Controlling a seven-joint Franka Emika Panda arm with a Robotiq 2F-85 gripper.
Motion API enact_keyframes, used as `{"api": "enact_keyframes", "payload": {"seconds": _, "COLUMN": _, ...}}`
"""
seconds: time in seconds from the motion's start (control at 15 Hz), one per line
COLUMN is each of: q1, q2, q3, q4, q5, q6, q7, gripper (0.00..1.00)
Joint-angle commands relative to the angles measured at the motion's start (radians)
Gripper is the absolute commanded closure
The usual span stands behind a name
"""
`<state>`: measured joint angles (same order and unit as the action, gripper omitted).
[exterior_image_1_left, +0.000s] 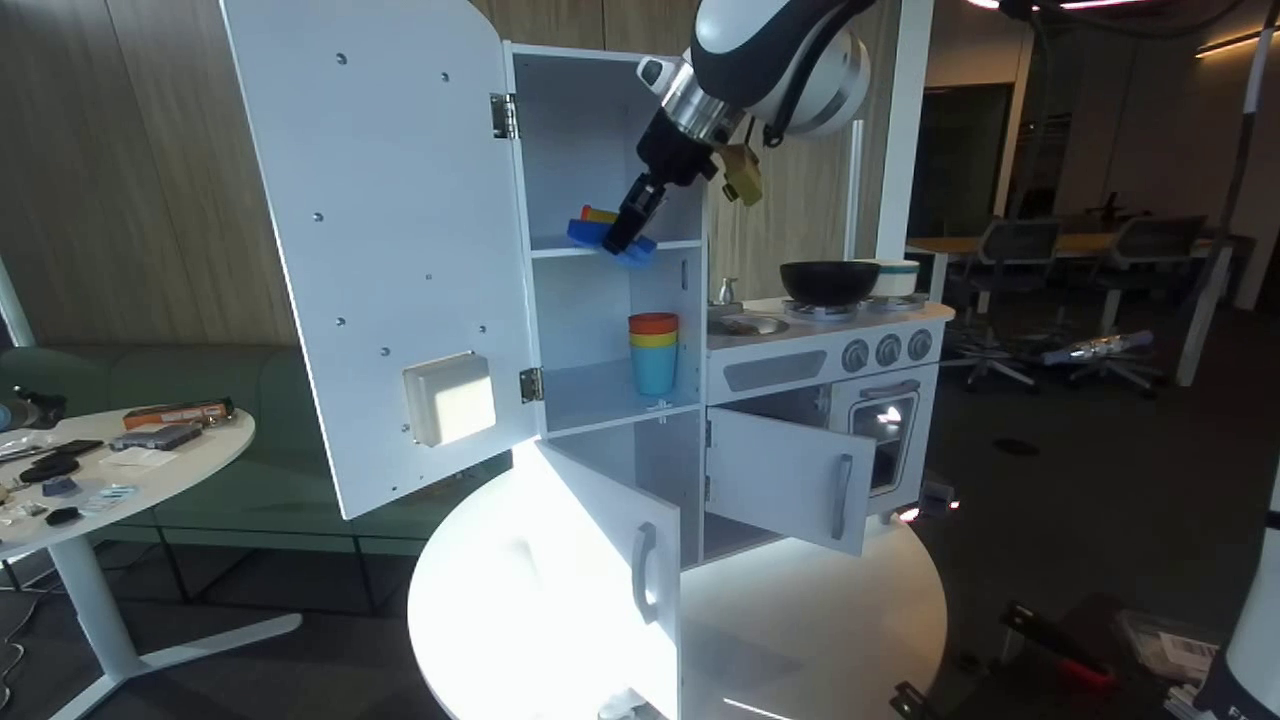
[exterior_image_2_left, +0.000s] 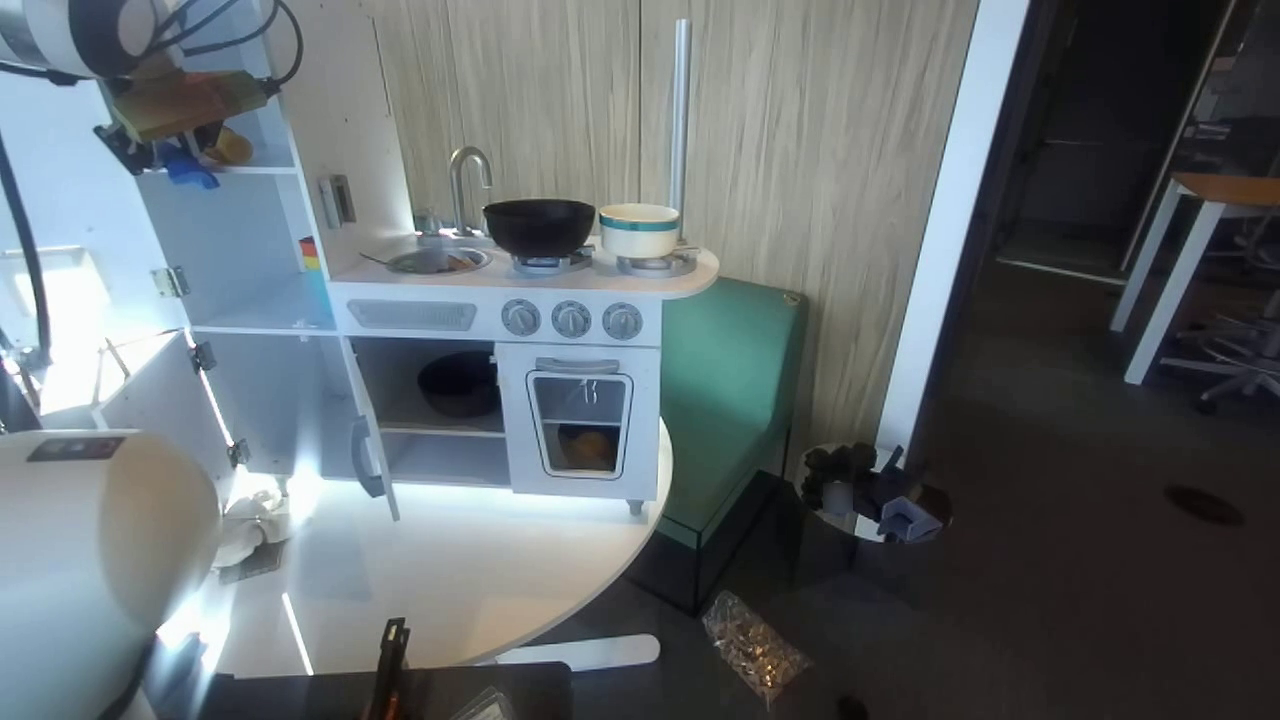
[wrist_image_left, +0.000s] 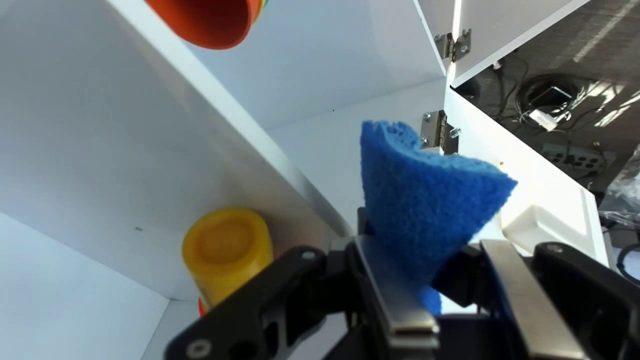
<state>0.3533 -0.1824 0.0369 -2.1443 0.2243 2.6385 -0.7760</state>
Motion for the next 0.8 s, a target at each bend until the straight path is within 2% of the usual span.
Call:
{"api": "enact_keyframes", "payload": {"seconds": 0.0, "q1": -0.036, "q2": 0.061, "q3": 0.035, "q4": 0.093, "q5": -0.025, "q6": 0.039, "q7": 0.001, "gripper": 0.95}}
{"api": "enact_keyframes", "payload": {"seconds": 0.73, "q1": -0.102, "q2": 0.046, "q3": 0.081, "q4": 0.135, "q5": -0.210, "q6": 0.032, "q7": 0.134, "gripper": 0.95}}
